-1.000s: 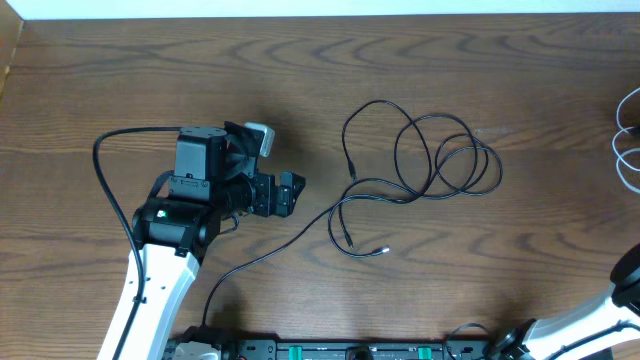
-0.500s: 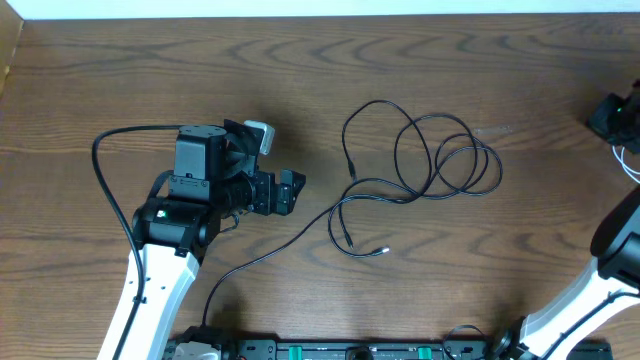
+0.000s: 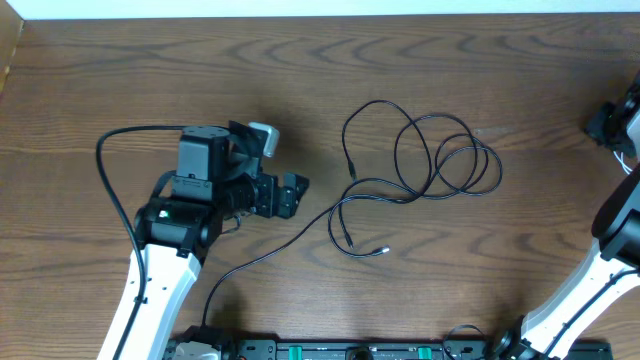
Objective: Untangle cables
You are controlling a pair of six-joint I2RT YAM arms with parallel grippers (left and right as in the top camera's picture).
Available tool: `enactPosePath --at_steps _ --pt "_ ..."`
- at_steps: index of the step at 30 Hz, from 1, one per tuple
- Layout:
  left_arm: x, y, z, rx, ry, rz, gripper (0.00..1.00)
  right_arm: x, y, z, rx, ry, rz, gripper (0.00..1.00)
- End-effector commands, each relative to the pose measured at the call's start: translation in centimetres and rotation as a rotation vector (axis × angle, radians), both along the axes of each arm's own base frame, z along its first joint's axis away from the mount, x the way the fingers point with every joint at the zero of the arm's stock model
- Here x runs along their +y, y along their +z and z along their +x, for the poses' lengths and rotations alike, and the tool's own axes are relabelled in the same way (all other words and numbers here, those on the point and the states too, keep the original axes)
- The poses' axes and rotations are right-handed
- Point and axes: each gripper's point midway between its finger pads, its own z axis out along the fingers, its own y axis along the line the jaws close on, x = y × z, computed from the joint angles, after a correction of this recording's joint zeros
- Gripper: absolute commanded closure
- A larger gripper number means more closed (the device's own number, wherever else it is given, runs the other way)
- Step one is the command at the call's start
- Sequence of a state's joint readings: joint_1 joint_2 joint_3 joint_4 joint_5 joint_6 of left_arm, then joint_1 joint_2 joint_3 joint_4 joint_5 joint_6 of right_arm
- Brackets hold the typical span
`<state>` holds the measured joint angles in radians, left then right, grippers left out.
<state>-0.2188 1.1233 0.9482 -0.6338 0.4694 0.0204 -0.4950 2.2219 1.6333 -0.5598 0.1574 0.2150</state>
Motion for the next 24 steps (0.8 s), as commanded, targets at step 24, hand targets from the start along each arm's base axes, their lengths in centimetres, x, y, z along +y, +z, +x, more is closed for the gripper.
enactPosePath --at_steps 24 --pt "-2.4 0.0 -1.5 -0.003 -0.111 0.001 0.02 -8.8 -8.1 -6.8 0.178 -0.169 -0.104 0.99"
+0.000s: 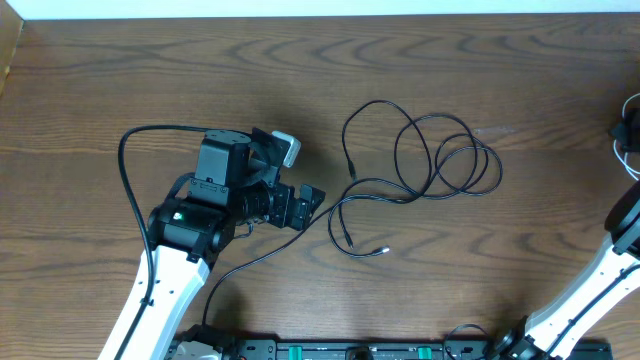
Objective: Untangle cables
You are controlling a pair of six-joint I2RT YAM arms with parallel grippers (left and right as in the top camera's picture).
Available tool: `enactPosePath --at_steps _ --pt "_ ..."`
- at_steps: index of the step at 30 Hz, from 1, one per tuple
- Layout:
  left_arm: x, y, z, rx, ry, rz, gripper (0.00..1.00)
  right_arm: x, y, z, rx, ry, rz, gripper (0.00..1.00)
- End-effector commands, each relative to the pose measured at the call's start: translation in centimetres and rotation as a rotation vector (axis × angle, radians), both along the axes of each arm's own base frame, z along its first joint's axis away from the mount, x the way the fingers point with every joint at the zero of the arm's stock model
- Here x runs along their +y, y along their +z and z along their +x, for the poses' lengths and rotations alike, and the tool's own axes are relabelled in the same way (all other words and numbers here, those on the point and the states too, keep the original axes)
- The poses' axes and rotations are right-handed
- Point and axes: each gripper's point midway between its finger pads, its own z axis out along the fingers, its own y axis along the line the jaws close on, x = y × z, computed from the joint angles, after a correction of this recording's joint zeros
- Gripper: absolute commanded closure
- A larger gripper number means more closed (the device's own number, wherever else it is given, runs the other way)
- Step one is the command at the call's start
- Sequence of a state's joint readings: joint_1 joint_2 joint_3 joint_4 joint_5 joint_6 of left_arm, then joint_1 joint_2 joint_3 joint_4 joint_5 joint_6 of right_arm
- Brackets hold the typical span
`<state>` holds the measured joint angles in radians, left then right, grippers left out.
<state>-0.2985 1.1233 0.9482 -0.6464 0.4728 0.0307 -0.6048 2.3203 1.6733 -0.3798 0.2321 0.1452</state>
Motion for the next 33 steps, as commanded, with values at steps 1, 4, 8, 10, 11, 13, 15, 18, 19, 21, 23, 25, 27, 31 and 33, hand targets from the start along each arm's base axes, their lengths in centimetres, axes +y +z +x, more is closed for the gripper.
enactPosePath --at_steps 1,4,8,10,11,13,15,18,19,21,23,25,27,31,33 --pt "-0.3 0.2 -0.1 -0.010 -0.022 -0.005 0.02 -1.6 -6.5 -7.3 0.240 -0.141 0.020 0.99" --pt "-0.3 0.2 -0.1 -0.010 -0.022 -0.005 0.02 -4.3 -5.8 -11.5 0.323 -0.290 -0.053 0.99" --pt "-0.3 0.2 0.0 -0.011 -0.023 -0.005 0.02 -6.5 -6.0 -16.9 0.335 -0.481 -0.006 0.99" --pt "-0.3 0.2 0.0 -0.011 -0.023 -0.004 0.02 -6.6 -6.7 -17.2 0.284 -0.485 0.070 0.99" --pt "-0.3 0.2 0.0 -0.011 -0.023 -0.005 0.02 -6.5 -7.0 -17.1 0.256 -0.482 0.107 0.99" --pt "-0.3 0.2 0.0 -0.011 -0.023 -0.005 0.02 -6.2 -7.3 -16.4 0.185 -0.465 0.184 0.99" --pt "-0.3 0.2 0.0 -0.011 -0.023 -0.005 0.02 -6.0 -6.9 -15.4 0.123 -0.445 0.236 0.99" --pt "-0.3 0.2 0.0 -0.012 -0.023 -0.005 0.02 -5.7 -4.9 -13.4 0.024 -0.400 0.284 0.57" --pt "-0.3 0.2 0.0 -0.012 -0.023 -0.004 0.02 -5.7 -3.8 -12.7 -0.004 -0.385 0.286 0.42" --pt "-0.3 0.2 0.0 -0.012 -0.023 -0.004 0.02 -5.7 -1.3 -11.4 -0.053 -0.359 0.265 0.22" --pt "-0.3 0.2 0.0 -0.012 -0.023 -0.004 0.02 -5.3 3.0 -9.7 -0.112 -0.321 0.213 0.11" --pt "-0.3 0.3 0.0 -0.015 -0.023 -0.006 0.02 -4.7 6.0 -8.5 -0.156 -0.296 0.182 0.06" --pt "-0.3 0.3 0.1 -0.021 -0.023 -0.007 0.02 -3.4 9.1 -7.1 -0.211 -0.286 0.164 0.03" --pt "-0.4 0.6 0.4 -0.039 -0.023 -0.013 0.02 -0.2 14.2 -4.8 -0.291 -0.240 0.142 0.02" --pt "-0.5 0.8 0.6 -0.048 -0.023 -0.016 0.02 1.6 16.1 -3.9 -0.312 -0.205 0.133 0.02"
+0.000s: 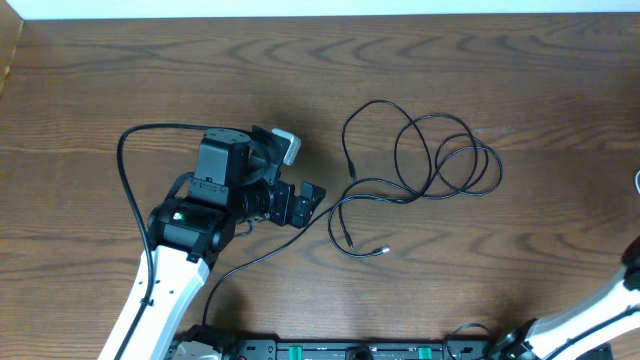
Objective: Untangle cables
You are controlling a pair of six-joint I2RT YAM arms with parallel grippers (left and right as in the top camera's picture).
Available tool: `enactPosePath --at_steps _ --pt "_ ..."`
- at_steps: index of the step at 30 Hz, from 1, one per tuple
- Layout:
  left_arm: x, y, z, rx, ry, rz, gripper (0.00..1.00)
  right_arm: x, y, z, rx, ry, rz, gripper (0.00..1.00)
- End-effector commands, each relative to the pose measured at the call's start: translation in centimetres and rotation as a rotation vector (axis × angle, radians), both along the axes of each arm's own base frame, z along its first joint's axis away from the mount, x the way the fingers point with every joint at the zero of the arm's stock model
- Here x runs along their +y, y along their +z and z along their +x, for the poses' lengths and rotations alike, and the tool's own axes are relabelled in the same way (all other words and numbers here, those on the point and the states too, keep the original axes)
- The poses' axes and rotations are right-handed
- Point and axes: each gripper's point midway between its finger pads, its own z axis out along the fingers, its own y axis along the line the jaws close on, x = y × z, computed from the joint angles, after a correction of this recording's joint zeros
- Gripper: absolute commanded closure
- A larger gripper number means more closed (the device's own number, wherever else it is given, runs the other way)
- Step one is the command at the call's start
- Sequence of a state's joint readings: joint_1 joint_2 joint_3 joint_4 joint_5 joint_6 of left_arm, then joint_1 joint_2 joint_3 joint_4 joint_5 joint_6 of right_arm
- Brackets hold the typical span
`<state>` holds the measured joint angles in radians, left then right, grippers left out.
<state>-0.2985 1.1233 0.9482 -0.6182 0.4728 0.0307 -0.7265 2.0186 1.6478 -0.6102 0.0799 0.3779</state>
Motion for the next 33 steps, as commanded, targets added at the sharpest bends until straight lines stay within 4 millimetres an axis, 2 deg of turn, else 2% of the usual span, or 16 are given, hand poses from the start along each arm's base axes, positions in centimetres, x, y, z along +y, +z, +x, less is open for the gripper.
enactPosePath --at_steps 1,4,8,10,12,13,17,20,24,25,28,31,33 --pt "-0.4 0.4 0.2 -0.025 -0.023 -0.008 0.02 3.5 5.4 2.0 -0.095 0.042 -0.028 0.02" --pt "-0.4 0.5 0.3 -0.033 -0.023 -0.010 0.02 7.4 5.8 3.0 -0.069 0.120 0.008 0.05" --pt "-0.4 0.8 0.7 -0.053 -0.017 -0.009 0.02 14.7 3.6 4.0 0.022 0.309 0.144 0.05" --pt "0.4 0.6 1.3 -0.069 0.023 0.027 0.02 18.9 2.5 4.0 0.082 0.449 0.212 0.01" --pt "1.6 0.3 2.0 -0.072 0.098 0.073 0.02 23.2 1.7 3.7 0.141 0.619 0.267 0.01" --pt "3.0 0.0 2.7 -0.070 0.193 0.115 0.02 26.7 1.2 3.1 0.194 0.731 0.307 0.01" --pt "4.3 -0.1 3.3 -0.055 0.305 0.128 0.02 32.8 0.5 0.7 0.341 0.864 0.365 0.01" --pt "4.3 -0.2 3.3 -0.038 0.331 0.108 0.02 36.7 0.1 -0.4 0.401 0.937 0.383 0.01" --pt "4.3 -0.3 3.1 -0.026 0.333 0.106 0.02 40.5 -0.1 -1.4 0.449 1.026 0.380 0.01" --pt "4.3 -0.5 2.9 -0.019 0.332 0.112 0.02 42.5 -0.1 -2.1 0.477 1.090 0.373 0.01" --pt "4.3 -0.5 2.9 -0.016 0.330 0.115 0.02 45.0 -0.2 -3.2 0.515 1.189 0.356 0.02" --pt "4.3 -0.5 2.9 -0.017 0.329 0.115 0.02 47.6 -0.3 -4.7 0.560 1.276 0.345 0.09" --pt "4.3 -0.5 2.9 -0.017 0.329 0.115 0.02 49.3 -0.5 -5.6 0.585 1.389 0.316 0.09"
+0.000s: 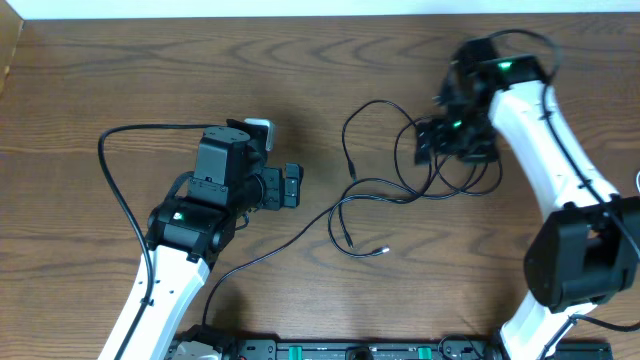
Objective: Untangle cables
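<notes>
A thin black cable (385,196) lies tangled on the wooden table, with several overlapping loops (462,172) at the centre right. Loose ends lie near the middle (352,172) and lower down (385,252). One strand (270,255) runs off toward the front left, under my left arm. My right gripper (424,140) hovers over the left side of the loops, fingers pointing left and apparently open. It hides part of the loops. My left gripper (292,186) stands open to the left of the tangle, apart from it, with nothing between its fingers.
The left arm's own black lead (108,185) arcs out over the table at the left. The right arm (540,120) reaches in from the right edge across the back right. A rail of hardware (340,350) runs along the front edge.
My right arm, nearly out of view at the right edge, now reaches in with its gripper over the cable loops. My left gripper has drawn back a little to the left. The cable lies as before.
At first my left gripper stood left of the tangle and my right arm was at the far right edge. The left gripper then stood closer to the cable and stayed there, while the right arm showed less and less. Now the right gripper is over the loops.
</notes>
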You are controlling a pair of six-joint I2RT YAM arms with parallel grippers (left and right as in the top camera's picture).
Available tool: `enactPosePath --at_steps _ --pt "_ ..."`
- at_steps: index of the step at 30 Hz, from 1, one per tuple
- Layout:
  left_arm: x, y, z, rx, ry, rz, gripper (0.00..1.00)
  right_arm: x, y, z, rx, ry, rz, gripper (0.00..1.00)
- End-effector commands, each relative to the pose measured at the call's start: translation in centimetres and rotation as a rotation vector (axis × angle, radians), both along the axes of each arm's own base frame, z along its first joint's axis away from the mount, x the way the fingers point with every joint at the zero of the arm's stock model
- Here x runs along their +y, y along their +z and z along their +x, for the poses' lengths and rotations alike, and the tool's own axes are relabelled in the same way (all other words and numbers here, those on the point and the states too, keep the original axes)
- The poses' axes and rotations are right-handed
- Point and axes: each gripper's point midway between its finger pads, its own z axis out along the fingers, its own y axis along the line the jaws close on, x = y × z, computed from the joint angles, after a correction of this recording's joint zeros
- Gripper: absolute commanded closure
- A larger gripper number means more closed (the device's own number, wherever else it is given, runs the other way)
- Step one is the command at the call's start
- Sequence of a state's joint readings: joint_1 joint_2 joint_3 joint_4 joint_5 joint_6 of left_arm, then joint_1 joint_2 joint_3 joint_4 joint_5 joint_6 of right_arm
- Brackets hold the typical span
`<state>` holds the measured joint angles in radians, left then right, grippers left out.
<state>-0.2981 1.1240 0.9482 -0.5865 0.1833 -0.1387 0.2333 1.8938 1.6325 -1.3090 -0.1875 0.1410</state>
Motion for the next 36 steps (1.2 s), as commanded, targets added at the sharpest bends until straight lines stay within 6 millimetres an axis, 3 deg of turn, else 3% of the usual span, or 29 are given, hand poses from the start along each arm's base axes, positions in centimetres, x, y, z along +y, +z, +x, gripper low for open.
enactPosePath --at_steps 1,4,10,14,16,18,21,22,23,24,28,31,34,36 --pt "0.2 0.0 0.1 0.001 0.017 0.002 0.02 3.3 -0.8 -2.0 0.004 0.247 0.007 0.08" --pt "0.2 0.0 0.1 0.001 0.017 0.002 0.02 5.0 -2.1 -2.5 -0.055 0.497 -0.046 0.01" --pt "0.2 0.0 0.1 0.001 0.017 0.002 0.02 6.4 -5.8 -1.6 -0.202 0.865 -0.180 0.01" --pt "0.2 0.0 0.1 -0.004 0.004 0.011 0.02 7.4 -8.4 -2.2 -0.249 1.056 -0.173 0.01" --pt "0.2 0.0 0.1 -0.004 0.004 0.011 0.02 7.7 -8.9 -2.6 -0.253 1.072 -0.172 0.01" --pt "0.2 0.0 0.1 -0.005 0.003 0.012 0.02 8.0 -9.6 -3.0 -0.260 1.076 -0.153 0.12" --pt "0.2 0.0 0.1 -0.005 0.003 0.012 0.02 8.3 -9.9 -3.1 -0.267 1.071 -0.137 0.39" --pt "0.2 0.0 0.1 -0.005 0.003 0.012 0.02 8.5 -9.9 -3.2 -0.266 1.069 -0.124 0.54" --pt "0.2 0.0 0.1 -0.005 0.003 0.012 0.02 8.6 -9.9 -3.2 -0.268 1.057 -0.116 0.82" --pt "0.2 0.0 0.1 -0.005 0.003 0.012 0.02 8.7 -9.9 -3.1 -0.271 1.041 -0.115 0.99" --pt "0.2 0.0 0.1 -0.005 0.003 0.012 0.02 8.5 -9.7 -2.7 -0.277 0.973 -0.134 0.99" --pt "0.2 0.0 0.1 -0.004 0.003 0.012 0.02 8.0 -8.5 -1.5 -0.310 0.884 -0.193 0.99" --pt "0.2 0.0 0.1 -0.004 0.003 0.012 0.02 7.9 -5.5 0.2 -0.398 0.803 -0.236 0.99" --pt "0.2 0.0 0.1 -0.004 0.003 0.012 0.02 8.2 -2.0 1.9 -0.501 0.736 -0.254 0.99"
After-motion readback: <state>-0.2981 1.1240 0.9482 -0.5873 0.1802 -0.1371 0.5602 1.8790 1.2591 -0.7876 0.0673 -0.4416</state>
